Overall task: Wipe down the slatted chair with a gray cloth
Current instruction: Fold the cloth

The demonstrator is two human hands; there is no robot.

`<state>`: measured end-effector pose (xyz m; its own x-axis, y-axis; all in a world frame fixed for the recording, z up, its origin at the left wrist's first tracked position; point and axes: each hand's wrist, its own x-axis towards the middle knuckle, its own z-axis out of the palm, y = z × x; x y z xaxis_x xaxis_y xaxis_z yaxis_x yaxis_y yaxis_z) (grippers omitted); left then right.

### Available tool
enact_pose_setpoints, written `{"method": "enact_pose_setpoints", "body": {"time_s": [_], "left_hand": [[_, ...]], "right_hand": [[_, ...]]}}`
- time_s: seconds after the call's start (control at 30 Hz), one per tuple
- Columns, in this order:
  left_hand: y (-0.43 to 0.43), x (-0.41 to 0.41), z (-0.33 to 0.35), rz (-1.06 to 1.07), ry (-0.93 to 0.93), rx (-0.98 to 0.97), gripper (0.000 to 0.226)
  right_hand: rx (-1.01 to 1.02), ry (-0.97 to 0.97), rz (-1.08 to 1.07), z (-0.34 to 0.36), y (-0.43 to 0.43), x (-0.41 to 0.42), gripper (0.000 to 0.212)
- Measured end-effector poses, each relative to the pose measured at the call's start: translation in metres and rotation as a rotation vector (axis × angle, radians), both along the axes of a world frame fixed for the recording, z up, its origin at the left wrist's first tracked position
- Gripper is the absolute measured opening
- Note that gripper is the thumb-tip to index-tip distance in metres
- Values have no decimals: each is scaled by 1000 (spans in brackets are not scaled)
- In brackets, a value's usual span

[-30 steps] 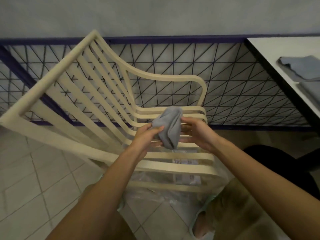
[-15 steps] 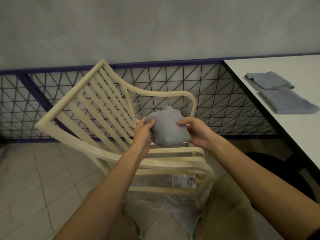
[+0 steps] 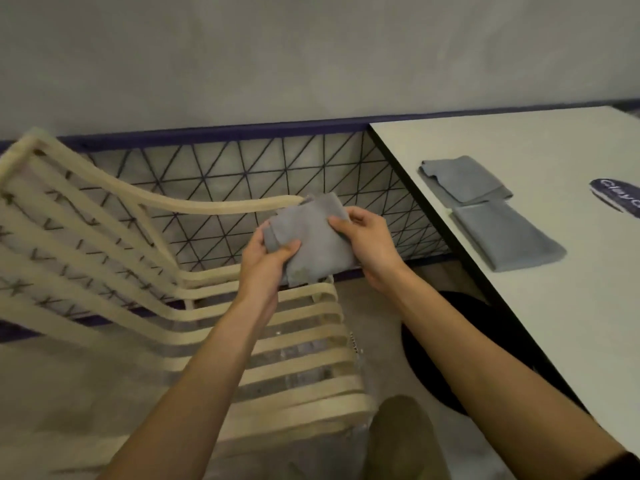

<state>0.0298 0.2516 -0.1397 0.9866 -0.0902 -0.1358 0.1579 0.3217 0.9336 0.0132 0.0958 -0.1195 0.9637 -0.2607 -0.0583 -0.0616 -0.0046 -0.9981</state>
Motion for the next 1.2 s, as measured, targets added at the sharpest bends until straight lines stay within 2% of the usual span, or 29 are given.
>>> {"method": "enact_pose_setpoints", "body": {"time_s": [0.2,0.4,0.53,0.63,0.7,0.8,0.87,0.9,0.97,1.03,1.1,1.13,1.2], "left_hand": [[-70,46,36,-63,28,42,34],[-158,54,89,-265,76,127,40],[-219,67,93,-348,101,283,52],[-257,76,94,-383,127,302,54],[-272,80,94,-413,155,326,62],[-275,84,85,-481,138,533,73],[-272,90,81,-473,135,723,63],[-269,91,82,-452,112,807,56],[-266,91,85,-395,-66,992,45],[-269,89,91,-414,-367,1089,43],[-277,86,89,-541,-627,1219,46],[-282,85,86,-616,-677,1313,48],[-286,83,80,-763,-613,1476,51]], "right_hand": [[-151,-3,-138,40,-77,33,16],[-213,170,-300,88,-177,23,16],[-311,289,-260,106,-241,33,17],[-325,373,-269,101,-282,46,26],[-353,419,-237,95,-302,55,29],[-494,517,-128,89,-321,68,40],[-592,542,-88,91,-328,71,46],[-666,521,-66,91,-328,69,46],[-872,440,8,90,-324,62,41],[-1080,324,99,83,-317,53,40],[-1219,245,231,71,-307,46,47],[-1256,251,314,65,-304,44,53],[-1279,329,427,59,-299,42,60]]}}
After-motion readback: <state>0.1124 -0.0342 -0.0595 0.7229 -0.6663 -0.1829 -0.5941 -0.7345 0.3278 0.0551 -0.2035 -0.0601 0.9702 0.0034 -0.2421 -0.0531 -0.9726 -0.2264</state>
